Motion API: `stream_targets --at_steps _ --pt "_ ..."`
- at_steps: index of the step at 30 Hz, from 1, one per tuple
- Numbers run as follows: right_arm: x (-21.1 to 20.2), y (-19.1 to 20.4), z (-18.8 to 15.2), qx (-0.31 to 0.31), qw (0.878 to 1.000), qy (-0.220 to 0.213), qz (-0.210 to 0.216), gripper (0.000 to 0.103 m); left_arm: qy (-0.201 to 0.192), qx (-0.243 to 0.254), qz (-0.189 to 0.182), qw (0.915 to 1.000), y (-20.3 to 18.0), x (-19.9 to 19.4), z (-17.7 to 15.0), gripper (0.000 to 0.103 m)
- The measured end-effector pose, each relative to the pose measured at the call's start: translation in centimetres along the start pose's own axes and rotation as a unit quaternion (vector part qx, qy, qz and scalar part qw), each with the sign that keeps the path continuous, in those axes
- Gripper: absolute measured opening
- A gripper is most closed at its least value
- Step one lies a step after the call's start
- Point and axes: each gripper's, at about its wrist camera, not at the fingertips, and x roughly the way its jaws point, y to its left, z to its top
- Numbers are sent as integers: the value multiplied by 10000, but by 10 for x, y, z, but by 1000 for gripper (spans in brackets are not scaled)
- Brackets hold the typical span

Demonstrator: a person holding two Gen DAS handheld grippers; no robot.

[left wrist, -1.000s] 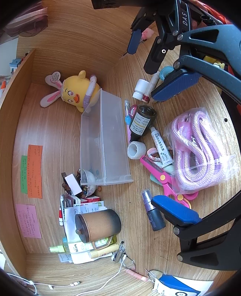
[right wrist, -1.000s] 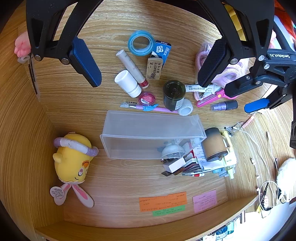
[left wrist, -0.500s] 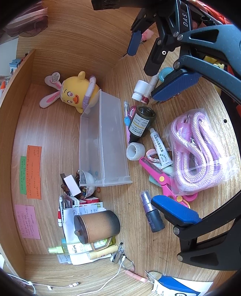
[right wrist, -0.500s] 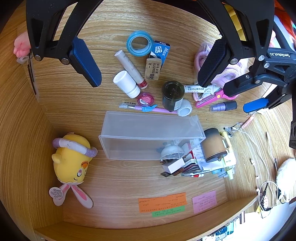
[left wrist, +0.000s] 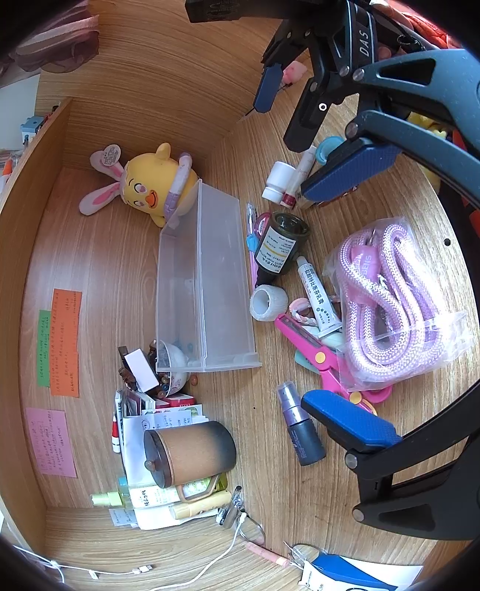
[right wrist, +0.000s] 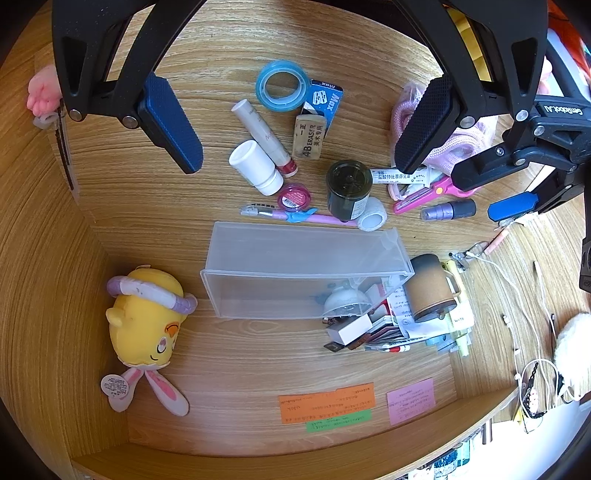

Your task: Organize objects

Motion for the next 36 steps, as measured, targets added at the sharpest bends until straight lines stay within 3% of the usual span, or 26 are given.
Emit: stream_targets --at_steps 7,11,14,15,22,28,36 --pt "7 -3 -2 -113 9999 58 -18 103 97 -85 -162 9998 19 5 1 103" --pt "15 -10 -4 -118 9998 123 -84 103 68 -243 65 9997 41 6 4 103" --pt "21 -18 -3 -93 9998 175 -102 102 110 -265 307 9991 59 9 7 85" --pt "23 -21 -2 -63 9997 198 -97 101 164 -305 348 9988 66 12 9 83" --pt "44 -43 6 23 9985 528 -129 74 483 -520 656 9953 111 34 12 78" --pt "63 -51 9 4 9966 829 -24 60 850 -668 613 9923 135 55 13 78" --pt "85 -50 12 -53 9925 1209 164 43 1311 -619 436 9885 141 80 12 78"
